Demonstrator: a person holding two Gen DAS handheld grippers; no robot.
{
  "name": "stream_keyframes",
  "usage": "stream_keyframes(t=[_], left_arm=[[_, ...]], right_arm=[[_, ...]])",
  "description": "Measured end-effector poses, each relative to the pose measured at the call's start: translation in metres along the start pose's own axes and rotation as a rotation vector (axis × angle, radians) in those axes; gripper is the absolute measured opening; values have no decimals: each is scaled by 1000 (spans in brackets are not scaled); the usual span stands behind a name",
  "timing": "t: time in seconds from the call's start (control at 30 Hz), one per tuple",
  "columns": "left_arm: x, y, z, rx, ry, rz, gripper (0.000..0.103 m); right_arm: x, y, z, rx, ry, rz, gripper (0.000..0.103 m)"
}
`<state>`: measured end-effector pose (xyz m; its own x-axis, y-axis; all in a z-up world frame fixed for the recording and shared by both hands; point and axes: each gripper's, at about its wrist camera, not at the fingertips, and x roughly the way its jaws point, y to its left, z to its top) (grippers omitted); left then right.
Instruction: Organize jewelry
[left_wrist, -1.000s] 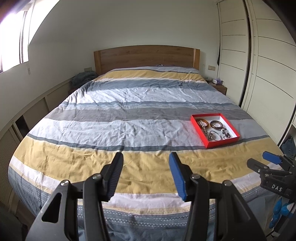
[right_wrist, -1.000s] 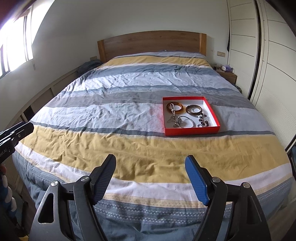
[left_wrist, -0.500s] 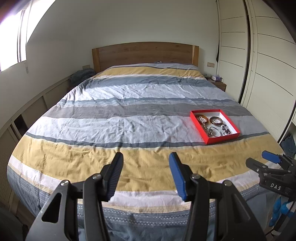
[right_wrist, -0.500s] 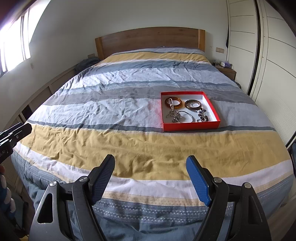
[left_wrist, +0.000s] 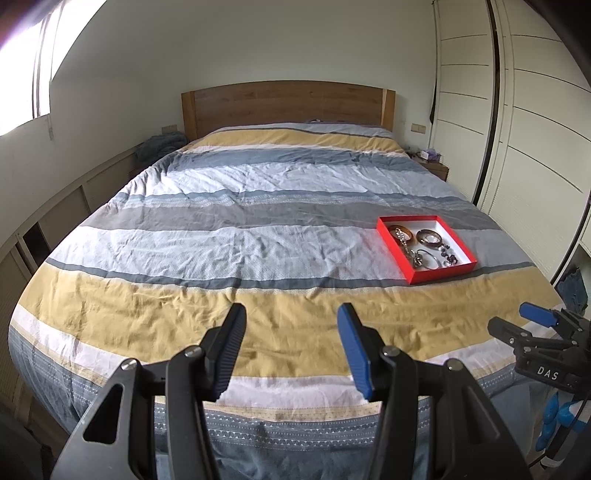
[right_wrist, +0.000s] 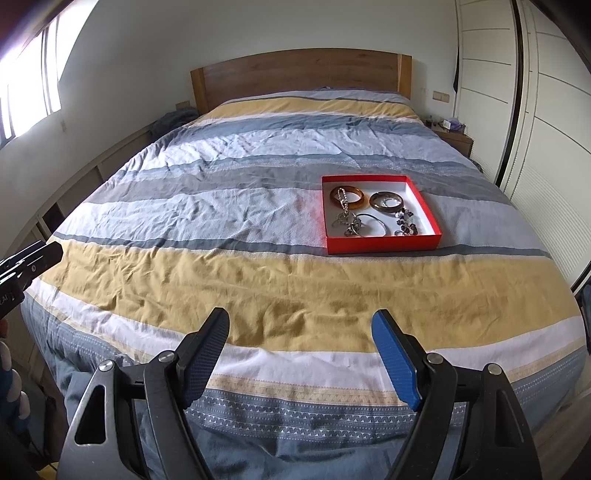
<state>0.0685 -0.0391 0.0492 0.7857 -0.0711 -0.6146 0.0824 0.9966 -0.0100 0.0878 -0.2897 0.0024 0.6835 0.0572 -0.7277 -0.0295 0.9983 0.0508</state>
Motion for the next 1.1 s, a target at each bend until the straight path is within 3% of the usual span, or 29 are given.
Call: stream_keyframes(t=[1.1], left_arm=[[11,6,-13,-4,41,-35,49]], right_arm=[[8,-3,-9,-2,28,-13,79]])
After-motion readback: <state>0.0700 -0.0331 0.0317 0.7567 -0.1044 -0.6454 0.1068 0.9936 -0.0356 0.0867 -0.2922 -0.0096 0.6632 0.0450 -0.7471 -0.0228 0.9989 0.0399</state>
